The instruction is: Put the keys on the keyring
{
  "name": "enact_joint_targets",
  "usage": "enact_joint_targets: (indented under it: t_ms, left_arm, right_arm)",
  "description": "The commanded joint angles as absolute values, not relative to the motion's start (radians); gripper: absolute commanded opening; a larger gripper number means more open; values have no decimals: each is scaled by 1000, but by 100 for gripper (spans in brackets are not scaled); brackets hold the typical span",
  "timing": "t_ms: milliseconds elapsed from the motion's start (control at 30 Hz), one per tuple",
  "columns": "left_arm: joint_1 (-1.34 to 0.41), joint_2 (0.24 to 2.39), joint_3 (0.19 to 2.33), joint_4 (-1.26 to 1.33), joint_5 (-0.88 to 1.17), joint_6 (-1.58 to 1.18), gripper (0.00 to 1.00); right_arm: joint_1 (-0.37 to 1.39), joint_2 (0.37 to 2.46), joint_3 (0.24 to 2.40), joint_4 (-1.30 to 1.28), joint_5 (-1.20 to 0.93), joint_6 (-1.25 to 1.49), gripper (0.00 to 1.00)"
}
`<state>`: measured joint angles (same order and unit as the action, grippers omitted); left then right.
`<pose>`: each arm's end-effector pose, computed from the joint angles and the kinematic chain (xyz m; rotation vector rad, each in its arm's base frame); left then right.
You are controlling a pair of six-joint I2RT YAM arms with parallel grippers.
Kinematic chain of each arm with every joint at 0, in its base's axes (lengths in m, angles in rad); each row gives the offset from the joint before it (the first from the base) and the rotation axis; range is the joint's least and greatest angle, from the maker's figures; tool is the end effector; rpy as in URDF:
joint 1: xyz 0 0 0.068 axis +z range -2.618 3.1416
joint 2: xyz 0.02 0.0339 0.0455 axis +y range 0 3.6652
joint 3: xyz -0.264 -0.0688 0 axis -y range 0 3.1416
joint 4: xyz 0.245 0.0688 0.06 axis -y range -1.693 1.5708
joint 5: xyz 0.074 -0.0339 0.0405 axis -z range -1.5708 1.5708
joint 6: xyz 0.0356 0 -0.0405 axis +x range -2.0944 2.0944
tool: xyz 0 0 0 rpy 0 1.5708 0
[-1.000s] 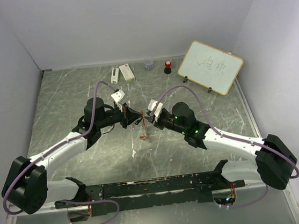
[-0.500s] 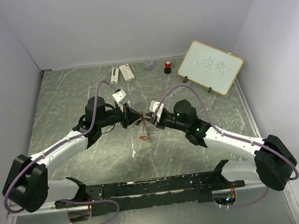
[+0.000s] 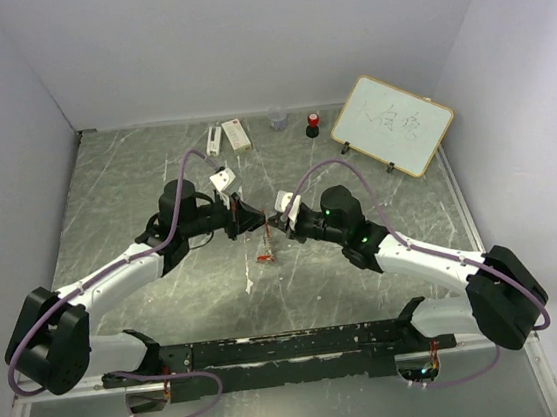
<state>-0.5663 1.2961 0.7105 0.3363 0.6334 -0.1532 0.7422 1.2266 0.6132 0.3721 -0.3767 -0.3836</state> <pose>0.2294 -0.1708 0.2569 0.8395 1.7116 -1.0722 0.1900 0.1920 0.2444 -1.1977 1.3901 0.5940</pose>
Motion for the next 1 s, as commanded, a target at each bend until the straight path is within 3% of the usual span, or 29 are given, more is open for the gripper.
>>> enact_joint_targets:
  t_ms: [0,200,967]
  left_arm:
    - [-558,1293,744,369,666,-145,7]
    - [-559,1292,747,370,668,-146,7]
    - [-550,1302,721,408,654,-177,7]
  right_arm:
    - [739,1233,630,380,-397,-389,8]
    - [739,1227,617,407,-389,-381,0]
    - [713,1064,487,557,-279,-305,0]
